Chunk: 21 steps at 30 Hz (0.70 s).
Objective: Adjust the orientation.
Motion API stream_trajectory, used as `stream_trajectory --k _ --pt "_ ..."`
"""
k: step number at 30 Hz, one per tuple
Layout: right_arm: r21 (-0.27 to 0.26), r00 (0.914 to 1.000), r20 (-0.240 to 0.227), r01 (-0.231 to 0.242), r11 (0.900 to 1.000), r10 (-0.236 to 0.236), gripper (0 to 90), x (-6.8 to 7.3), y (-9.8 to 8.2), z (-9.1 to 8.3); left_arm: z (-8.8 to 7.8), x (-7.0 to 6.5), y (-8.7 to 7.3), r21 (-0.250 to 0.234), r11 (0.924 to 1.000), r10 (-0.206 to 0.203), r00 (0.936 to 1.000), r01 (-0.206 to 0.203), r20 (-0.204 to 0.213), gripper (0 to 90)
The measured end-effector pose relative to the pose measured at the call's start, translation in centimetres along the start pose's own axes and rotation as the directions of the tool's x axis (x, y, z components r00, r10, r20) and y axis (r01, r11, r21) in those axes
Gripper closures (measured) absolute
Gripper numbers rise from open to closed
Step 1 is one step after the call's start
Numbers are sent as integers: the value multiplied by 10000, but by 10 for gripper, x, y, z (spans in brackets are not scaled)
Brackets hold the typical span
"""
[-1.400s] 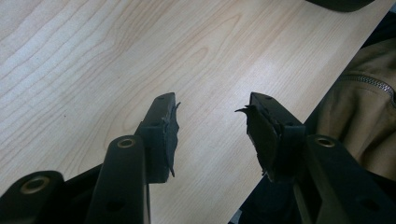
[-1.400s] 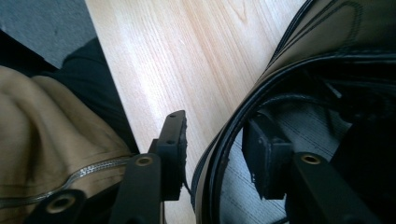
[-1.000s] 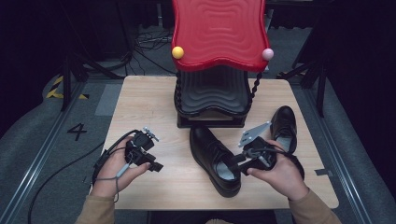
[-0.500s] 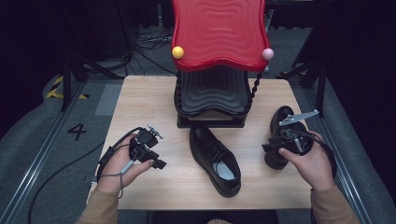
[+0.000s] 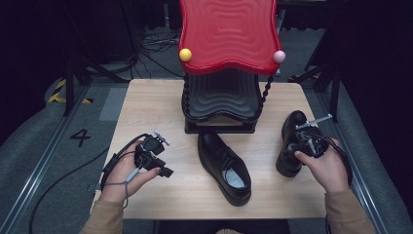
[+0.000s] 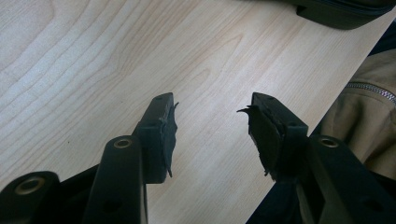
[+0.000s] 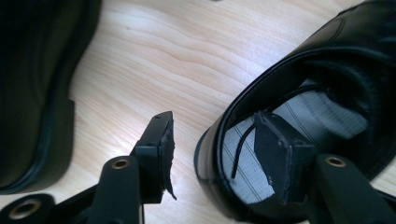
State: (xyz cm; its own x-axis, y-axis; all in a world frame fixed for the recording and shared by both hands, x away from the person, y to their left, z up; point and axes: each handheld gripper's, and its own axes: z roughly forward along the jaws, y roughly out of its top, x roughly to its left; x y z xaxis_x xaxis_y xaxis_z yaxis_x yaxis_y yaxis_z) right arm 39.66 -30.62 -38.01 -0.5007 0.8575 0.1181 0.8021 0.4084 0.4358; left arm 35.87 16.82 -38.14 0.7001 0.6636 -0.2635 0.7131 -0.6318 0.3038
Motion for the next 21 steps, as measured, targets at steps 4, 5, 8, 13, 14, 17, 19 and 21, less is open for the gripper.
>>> stream_trajectory --k 4,5,8,13,14,17,19,21 --pt "-152 9995 -297 40 9999 -44 510 -2 1 14 -1 0 -2 -42 9999 -120 9999 120 12 517" --pt "-71 9998 -189 14 10000 -16 539 -2 2 18 -1 1 -3 18 10000 -91 10000 91 -24 517" --pt "304 9999 89 -89 9995 86 687 -6 1 30 0 1 -5 26 9999 -113 9999 113 -13 517" --pt "438 9997 191 109 9990 -117 738 -5 1 27 -2 1 -6 -19 9998 -214 9998 214 -10 517" --pt "409 9997 213 130 9991 -139 745 -5 0 27 -2 1 -6 -16 9998 -189 9998 189 -13 518" --pt "355 9997 243 36 9994 -45 776 -7 -2 22 -2 0 -3 -39 9999 -130 9999 130 21 519" --pt "303 9994 341 -53 9995 43 800 -9 -6 15 -1 0 1 -82 10000 -31 10000 32 38 520" --pt "208 9993 327 -163 9997 156 820 -13 -10 9 0 0 5 -22 10000 74 10000 -74 54 521"
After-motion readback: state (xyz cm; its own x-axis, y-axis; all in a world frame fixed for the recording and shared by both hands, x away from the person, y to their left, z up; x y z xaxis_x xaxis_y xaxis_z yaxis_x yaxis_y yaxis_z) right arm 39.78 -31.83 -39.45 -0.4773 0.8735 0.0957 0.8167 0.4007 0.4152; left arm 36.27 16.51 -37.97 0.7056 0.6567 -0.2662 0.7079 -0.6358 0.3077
